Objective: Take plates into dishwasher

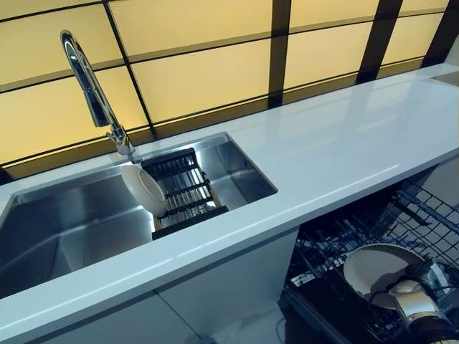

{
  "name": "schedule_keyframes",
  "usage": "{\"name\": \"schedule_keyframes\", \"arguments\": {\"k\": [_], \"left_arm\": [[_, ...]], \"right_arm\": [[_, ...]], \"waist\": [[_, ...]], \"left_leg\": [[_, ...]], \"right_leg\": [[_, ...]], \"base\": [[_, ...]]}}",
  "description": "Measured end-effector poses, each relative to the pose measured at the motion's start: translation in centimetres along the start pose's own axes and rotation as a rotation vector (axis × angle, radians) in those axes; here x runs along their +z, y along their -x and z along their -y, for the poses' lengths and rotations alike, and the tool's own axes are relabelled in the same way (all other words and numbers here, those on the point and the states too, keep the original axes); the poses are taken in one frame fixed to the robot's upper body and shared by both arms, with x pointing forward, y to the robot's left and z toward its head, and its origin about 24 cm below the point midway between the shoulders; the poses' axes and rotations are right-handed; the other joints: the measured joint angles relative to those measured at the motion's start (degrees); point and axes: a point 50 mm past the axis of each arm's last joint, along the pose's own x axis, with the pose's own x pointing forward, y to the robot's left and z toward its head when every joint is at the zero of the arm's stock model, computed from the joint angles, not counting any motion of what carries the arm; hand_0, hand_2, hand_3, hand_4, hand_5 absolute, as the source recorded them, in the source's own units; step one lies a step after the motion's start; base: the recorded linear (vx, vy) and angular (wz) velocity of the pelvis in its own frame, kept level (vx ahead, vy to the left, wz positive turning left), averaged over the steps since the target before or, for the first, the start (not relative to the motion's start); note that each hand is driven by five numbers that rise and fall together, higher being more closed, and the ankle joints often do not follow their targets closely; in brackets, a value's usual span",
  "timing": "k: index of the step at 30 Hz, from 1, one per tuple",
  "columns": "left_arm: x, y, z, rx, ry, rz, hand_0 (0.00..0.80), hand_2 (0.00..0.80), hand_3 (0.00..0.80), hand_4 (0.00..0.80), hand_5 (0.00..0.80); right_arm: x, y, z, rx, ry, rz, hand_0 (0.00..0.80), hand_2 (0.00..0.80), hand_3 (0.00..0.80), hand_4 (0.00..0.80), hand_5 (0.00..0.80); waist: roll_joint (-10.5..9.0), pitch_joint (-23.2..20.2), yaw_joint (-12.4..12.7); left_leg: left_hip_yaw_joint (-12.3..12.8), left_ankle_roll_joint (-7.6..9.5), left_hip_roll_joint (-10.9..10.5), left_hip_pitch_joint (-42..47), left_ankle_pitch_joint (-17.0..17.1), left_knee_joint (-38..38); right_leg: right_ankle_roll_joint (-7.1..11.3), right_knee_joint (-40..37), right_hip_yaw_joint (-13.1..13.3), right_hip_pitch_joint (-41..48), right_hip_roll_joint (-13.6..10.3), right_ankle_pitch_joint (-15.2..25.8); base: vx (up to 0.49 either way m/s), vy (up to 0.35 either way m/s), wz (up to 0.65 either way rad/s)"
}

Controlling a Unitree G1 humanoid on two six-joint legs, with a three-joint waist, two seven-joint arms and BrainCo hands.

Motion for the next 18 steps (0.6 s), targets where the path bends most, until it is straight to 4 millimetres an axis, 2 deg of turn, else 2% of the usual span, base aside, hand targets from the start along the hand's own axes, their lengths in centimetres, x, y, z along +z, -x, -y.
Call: {"name": "schedule_keyframes", "arguments": {"k": [4, 13, 18], "left_arm": [[-0.2, 0.0, 0.0, -0.001, -0.007, -0.005, 0.000, 0.000, 0.000, 0.000, 0.000], [-0.5, 0.0, 0.1, 0.002, -0.009, -0.011, 0.000, 0.000, 0.000, 0.000, 0.000], [-1.1, -0.1, 0.5, -0.009, -0.011, -0.022, 0.000, 0.000, 0.000, 0.000, 0.000]], "right_arm": [[-0.2, 0.3, -0.4, -0.017, -0.005, -0.017, 0.800, 0.800, 0.800, 0.800, 0.800], [-1.2, 2.0, -3.0, 0.046, -0.037, -0.101, 0.800, 0.800, 0.800, 0.800, 0.800], [-2.0, 2.5, -3.9, 0.064, -0.029, -0.140, 0.800, 0.800, 0.800, 0.800, 0.800]], "waist": [[0.14, -0.1, 1.0], [0.36, -0.3, 1.3], [1.21, -0.9, 1.6]], "left_leg": [[0.0, 0.03, 0.0, 0.0, 0.0, 0.0], [-0.5, -0.13, -0.2, -0.1, 0.3, 0.0], [-0.9, -0.07, -0.4, -0.1, 0.3, 0.0]], "right_leg": [[0.00, 0.0, 0.0, 0.0, 0.0, 0.0], [0.01, 0.0, -0.5, 0.3, -0.2, 0.0], [0.12, 0.0, -0.7, 0.5, -0.5, -0.1]], "base": [[0.000, 0.000, 0.00], [-0.002, 0.004, 0.01], [-0.007, 0.009, 0.03]]}}
